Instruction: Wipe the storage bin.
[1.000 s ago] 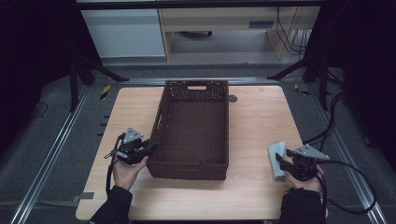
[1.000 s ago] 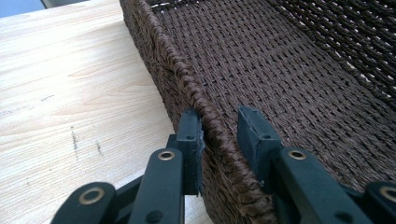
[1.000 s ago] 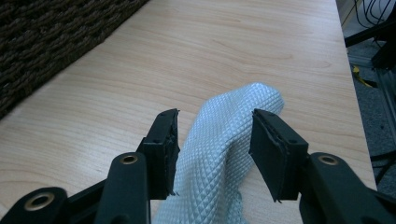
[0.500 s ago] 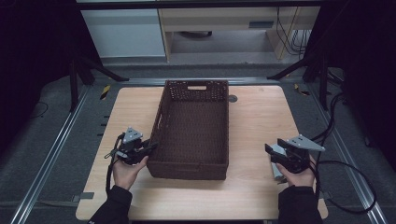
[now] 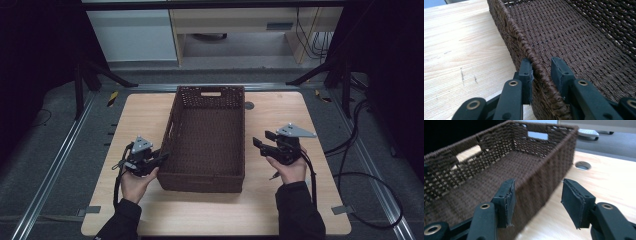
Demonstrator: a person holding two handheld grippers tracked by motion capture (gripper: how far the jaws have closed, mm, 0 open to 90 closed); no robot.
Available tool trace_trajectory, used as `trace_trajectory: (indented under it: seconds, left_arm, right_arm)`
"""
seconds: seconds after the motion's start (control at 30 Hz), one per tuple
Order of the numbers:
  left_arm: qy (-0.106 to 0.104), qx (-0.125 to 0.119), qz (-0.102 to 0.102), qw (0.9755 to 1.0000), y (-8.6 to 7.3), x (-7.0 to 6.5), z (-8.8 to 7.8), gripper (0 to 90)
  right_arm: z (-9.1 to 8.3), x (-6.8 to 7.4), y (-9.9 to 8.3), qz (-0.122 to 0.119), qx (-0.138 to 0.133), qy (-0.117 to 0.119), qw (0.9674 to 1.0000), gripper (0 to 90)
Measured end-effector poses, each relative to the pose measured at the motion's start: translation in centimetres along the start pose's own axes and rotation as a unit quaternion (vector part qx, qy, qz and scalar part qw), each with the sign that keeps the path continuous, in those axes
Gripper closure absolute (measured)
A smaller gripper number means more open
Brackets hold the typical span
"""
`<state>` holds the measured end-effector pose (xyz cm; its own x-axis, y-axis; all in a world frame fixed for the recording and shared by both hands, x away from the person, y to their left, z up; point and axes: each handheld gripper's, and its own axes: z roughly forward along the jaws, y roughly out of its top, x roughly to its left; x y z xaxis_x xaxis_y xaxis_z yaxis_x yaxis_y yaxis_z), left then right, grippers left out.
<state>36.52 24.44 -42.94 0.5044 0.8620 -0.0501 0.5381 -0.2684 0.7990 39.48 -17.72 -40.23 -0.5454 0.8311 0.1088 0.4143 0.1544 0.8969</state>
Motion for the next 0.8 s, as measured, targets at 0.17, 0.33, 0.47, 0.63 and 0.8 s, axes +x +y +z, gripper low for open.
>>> trace_trajectory:
  seconds: [0.17, 0.33, 0.47, 0.63, 0.8]
  left_arm:
    - [0.000, 0.001, 0.000, 1.0000, 0.0, 0.0, 0.0, 70.6]
    - [-0.002, 0.001, -0.001, 1.0000, 0.0, 0.0, 0.0, 70.3]
    - [0.005, -0.001, -0.002, 1.0000, 0.0, 0.0, 0.0, 66.7]
    - [0.017, -0.007, -0.009, 0.9998, 0.1, 0.1, -0.4, 52.6]
    - [0.013, -0.014, -0.004, 0.9998, -0.1, -0.2, -1.8, 53.1]
  right_arm:
    - [2.3, 0.9, 0.4, 0.005, 0.012, 0.007, 0.9999, 47.5]
    - [4.1, 1.5, -0.2, -0.005, 0.036, 0.003, 0.9993, 54.3]
    - [4.4, 1.7, -0.3, -0.004, 0.044, 0.017, 0.9989, 65.6]
    - [4.4, 2.1, -0.3, -0.008, 0.050, 0.017, 0.9986, 70.0]
    - [3.8, 2.4, -0.3, -0.008, 0.057, 0.021, 0.9981, 70.0]
